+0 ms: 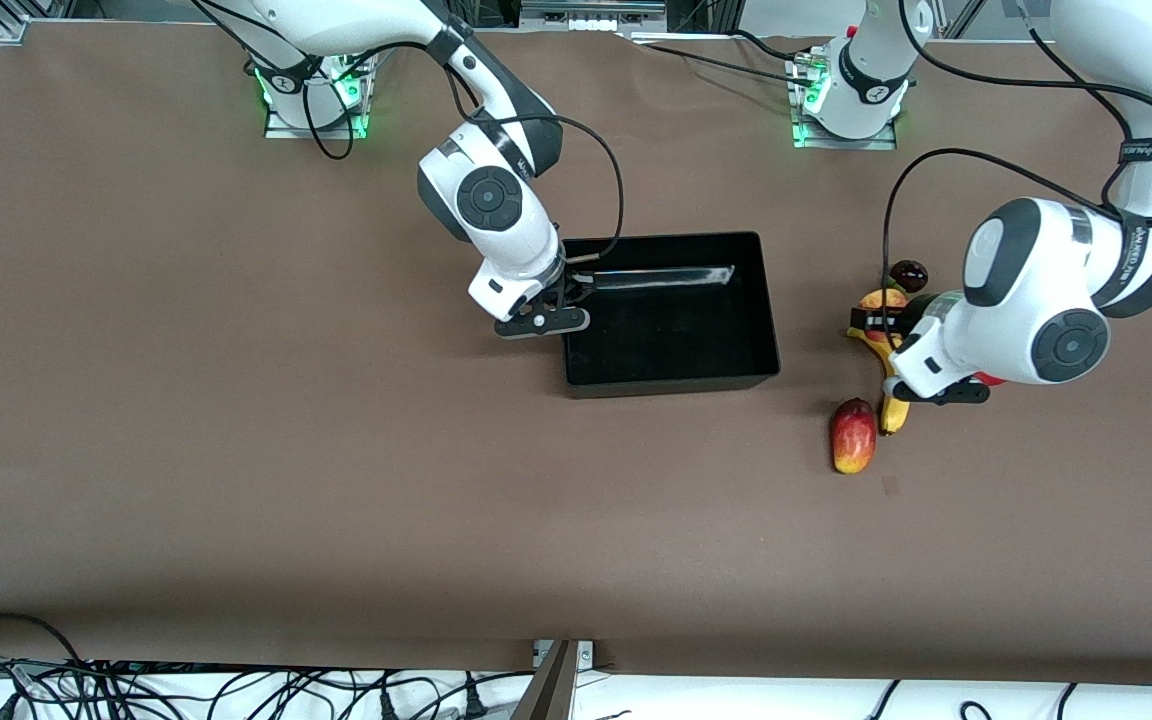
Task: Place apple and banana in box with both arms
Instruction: 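Carry the apple over the box while the right gripper releases the box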
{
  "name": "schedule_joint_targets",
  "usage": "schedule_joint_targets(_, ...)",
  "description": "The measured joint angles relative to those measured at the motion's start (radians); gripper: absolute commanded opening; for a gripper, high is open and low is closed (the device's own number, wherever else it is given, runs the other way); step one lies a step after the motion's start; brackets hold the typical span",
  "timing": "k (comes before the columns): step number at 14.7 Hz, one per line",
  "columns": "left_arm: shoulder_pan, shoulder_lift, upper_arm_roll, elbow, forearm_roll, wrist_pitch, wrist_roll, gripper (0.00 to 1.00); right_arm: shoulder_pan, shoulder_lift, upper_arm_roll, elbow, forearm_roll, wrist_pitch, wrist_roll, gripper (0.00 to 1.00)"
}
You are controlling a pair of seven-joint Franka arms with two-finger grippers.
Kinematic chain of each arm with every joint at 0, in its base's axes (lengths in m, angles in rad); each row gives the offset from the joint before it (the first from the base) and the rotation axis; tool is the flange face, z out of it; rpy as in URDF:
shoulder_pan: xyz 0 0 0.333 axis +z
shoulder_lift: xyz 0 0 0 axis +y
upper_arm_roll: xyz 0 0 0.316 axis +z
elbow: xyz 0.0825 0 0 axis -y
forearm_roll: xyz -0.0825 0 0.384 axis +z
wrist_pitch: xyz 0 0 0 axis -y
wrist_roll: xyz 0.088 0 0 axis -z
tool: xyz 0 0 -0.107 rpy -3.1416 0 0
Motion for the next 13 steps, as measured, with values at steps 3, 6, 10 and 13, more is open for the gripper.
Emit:
schedule_joint_targets(3,-0.007,0.015,0.000,0.010,0.000,-0.001,-0.002,0.40,0.000,0.042,-0.008,0.005,0.000,0.055,-0.031,0.00)
schedule_joint_targets(6,-0.015,0.023,-0.001,0.013,0.000,-0.001,-0.002,0.40,-0.001,0.074,-0.011,0.035,0.000,0.059,-0.018,0.00)
schedule_joint_targets(10,-0.076,0.035,-0.007,0.013,-0.001,-0.003,-0.005,0.40,-0.003,0.088,-0.014,0.055,0.000,0.059,0.048,0.00)
schedule_joint_targets(13,-0.127,0.046,-0.010,0.014,-0.024,-0.003,-0.017,0.39,-0.005,0.090,-0.015,0.062,0.004,0.060,0.060,1.00)
